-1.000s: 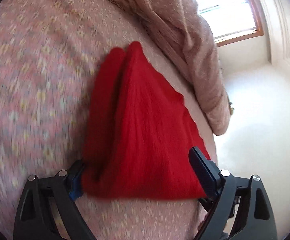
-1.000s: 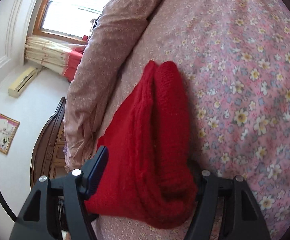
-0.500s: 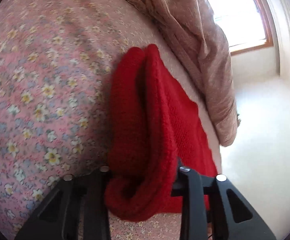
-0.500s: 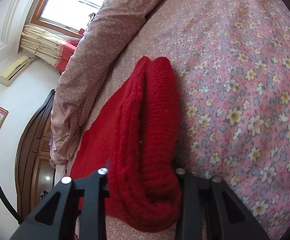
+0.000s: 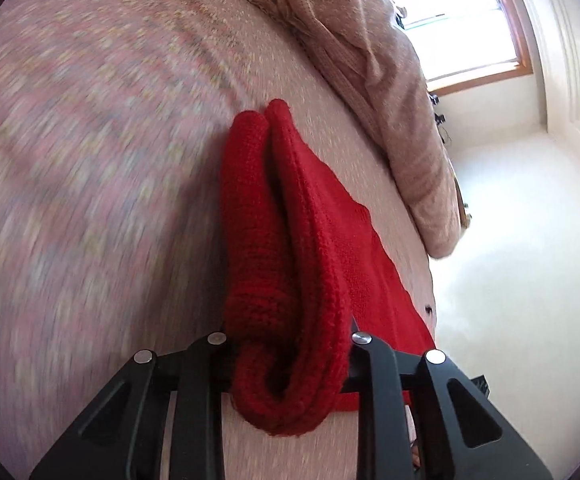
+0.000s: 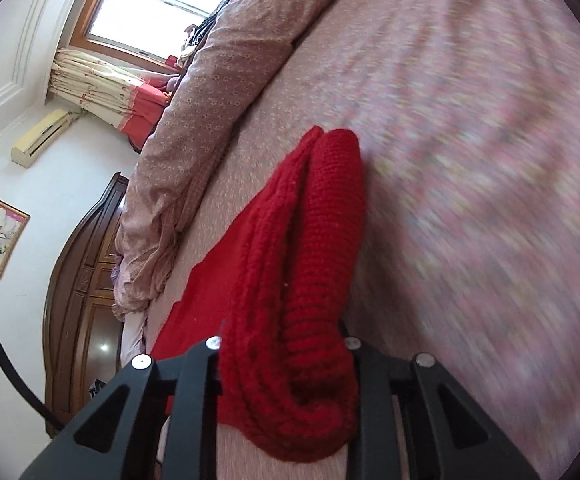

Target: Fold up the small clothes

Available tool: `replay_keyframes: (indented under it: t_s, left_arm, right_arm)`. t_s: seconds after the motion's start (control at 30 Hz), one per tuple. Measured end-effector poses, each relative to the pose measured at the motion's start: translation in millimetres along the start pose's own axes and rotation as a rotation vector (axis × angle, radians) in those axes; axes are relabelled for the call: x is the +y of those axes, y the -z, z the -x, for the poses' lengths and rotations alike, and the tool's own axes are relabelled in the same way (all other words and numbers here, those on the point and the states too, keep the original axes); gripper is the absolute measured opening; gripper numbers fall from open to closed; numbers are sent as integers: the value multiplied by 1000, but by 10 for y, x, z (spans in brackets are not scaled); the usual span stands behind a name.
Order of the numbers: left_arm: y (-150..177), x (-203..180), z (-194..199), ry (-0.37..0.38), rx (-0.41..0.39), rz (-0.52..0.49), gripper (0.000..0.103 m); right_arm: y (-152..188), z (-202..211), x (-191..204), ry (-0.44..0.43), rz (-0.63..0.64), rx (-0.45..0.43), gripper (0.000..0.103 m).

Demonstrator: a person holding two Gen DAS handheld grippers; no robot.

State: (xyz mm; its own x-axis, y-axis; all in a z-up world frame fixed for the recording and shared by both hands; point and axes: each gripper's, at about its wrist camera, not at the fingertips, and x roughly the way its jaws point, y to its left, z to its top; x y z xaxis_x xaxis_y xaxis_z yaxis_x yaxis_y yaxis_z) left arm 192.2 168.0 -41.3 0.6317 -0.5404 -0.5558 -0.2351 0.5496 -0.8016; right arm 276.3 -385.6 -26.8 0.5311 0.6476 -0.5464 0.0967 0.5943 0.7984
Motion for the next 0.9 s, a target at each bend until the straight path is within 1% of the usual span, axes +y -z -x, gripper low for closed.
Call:
replay_keyframes:
  t_s: [0.07, 0.13, 0.27, 0.33, 0.37, 0.43, 0.47, 0.5, 0.57, 0.73, 0.9]
  left_arm:
    - [233, 10, 111, -12, 5, -24, 18]
    - [383, 0, 165, -14, 5, -37, 18]
    - [595, 50, 277, -17, -2, -42, 18]
    - [603, 66, 247, -25, 2, -50, 18]
    - [609, 87, 229, -31, 6, -54, 19]
    - [616, 141, 200, -29, 8, -50, 25]
    - [625, 197, 200, -15, 1, -42, 28]
    - [641, 235, 219, 2, -3, -37, 28]
    - [658, 283, 253, 35, -14, -24, 28]
    - [675, 303, 289, 28, -21, -32, 28]
    - [743, 373, 418, 15, -28, -48, 28]
  right_arm:
    - [130, 164, -35, 7, 12, 2, 23]
    - [265, 307, -55, 24, 37, 3, 23]
    - [472, 467, -158, 37, 53, 3, 23]
    - [530, 471, -240, 37, 49, 2, 25]
    - [544, 464, -291, 36, 41, 4, 27]
    - [574, 435, -423, 22, -4, 4, 32]
    - [595, 425, -454, 5, -27, 1, 33]
    - [602, 429, -502, -20, -46, -6, 33]
    - [606, 433, -537, -41, -54, -10, 34]
    - [615, 429, -540, -53, -44, -11, 36]
    - [605, 458, -611, -70, -52, -7, 37]
